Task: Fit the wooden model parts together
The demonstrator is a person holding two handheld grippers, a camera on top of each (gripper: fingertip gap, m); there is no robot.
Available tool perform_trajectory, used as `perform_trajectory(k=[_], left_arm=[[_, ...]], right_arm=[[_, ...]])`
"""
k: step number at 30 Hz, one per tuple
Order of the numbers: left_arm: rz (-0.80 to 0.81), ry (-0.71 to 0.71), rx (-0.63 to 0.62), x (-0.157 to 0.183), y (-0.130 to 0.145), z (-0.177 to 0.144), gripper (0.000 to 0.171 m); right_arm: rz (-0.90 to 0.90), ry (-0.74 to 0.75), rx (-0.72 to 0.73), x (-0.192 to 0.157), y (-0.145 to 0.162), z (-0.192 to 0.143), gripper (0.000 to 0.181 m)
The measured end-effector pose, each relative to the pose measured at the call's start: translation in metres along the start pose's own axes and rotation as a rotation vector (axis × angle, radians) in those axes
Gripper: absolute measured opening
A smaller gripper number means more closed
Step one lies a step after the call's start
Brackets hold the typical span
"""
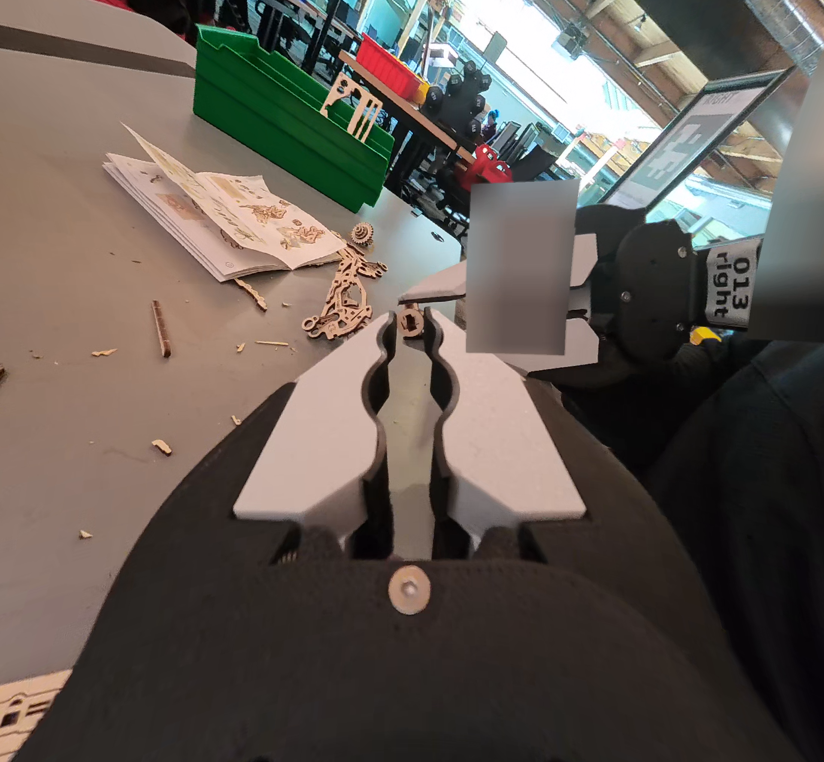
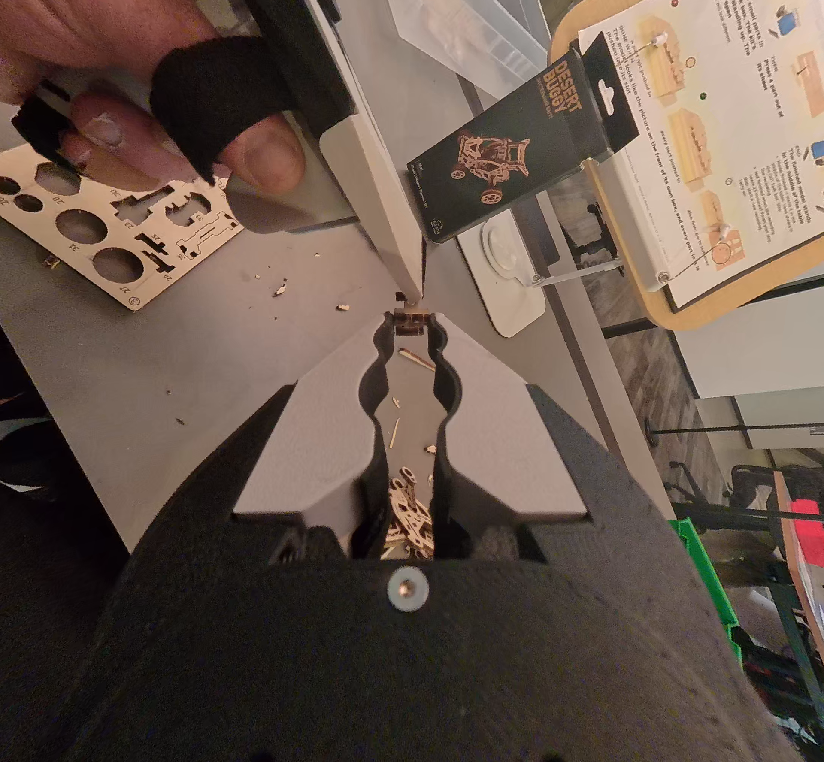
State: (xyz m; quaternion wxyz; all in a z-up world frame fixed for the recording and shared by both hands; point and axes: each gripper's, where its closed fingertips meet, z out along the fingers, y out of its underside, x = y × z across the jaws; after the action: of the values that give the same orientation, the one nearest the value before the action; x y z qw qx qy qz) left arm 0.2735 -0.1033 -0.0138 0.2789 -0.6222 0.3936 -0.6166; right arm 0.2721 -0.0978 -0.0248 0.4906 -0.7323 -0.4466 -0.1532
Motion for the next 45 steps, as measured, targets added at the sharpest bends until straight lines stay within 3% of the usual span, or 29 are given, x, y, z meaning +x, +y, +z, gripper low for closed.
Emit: perform_trajectory(k=[11, 33, 45], left_arm=[[-0.114, 0.059, -0.03, -0.001, 0.002, 0.001, 0.009], [0.005, 0.008, -0.207, -0.001, 0.006, 0.001, 0.009], [-0.032, 0.014, -0.313, -0.003, 0.01, 0.002, 0.009]], right_arm=[[-0.02, 0.0, -0.015, -0.001, 0.002, 0.001, 0.012], [-0.045, -0.006, -0.022, -0.004, 0.001, 0.001, 0.012], [-0.07, -0.011, -0.031, -0.006, 0.004, 0.003, 0.012]])
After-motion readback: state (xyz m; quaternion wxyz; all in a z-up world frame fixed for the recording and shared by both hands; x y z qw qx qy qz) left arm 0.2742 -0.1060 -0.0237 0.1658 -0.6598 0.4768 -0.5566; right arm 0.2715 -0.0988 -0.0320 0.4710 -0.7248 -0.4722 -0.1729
